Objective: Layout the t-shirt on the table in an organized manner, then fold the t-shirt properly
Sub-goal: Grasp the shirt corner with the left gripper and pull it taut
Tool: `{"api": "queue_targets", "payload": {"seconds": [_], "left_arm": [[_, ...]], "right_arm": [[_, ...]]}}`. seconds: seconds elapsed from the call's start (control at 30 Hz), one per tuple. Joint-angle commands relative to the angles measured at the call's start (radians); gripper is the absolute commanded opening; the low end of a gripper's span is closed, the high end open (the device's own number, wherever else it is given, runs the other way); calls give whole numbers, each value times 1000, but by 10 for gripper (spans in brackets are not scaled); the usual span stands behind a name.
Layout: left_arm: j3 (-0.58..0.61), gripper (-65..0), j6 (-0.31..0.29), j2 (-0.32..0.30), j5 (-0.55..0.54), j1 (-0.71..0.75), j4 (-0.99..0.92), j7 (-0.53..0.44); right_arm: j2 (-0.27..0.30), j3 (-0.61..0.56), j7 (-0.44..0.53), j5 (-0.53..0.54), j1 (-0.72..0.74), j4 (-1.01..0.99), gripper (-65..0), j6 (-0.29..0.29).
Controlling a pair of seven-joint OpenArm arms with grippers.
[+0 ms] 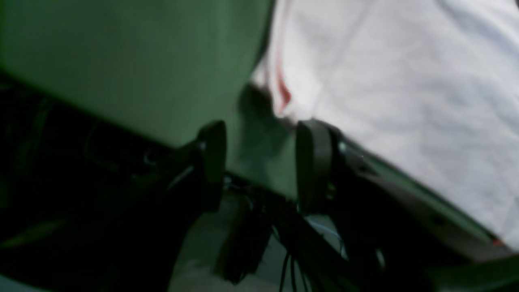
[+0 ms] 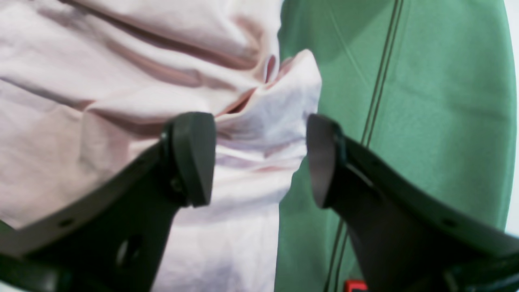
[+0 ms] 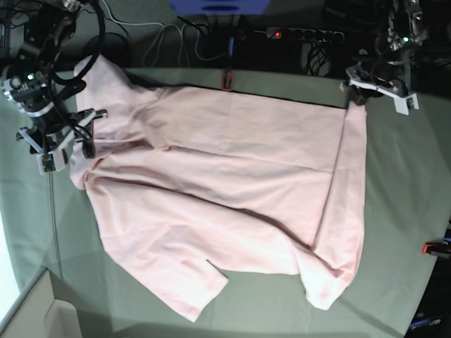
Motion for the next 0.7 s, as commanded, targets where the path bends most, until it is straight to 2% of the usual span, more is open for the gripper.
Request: {"api": "queue_targets", "payload": {"seconds": [0.0, 0.67], "left_arm": [[-5, -377, -1, -7, -4, 0, 16, -18], [6, -384, -1, 22, 6, -70, 23, -18]], "right_arm": [[9, 3, 23, 16, 7, 15, -287, -1], [7, 1, 23, 16, -9, 15, -287, -1]]}}
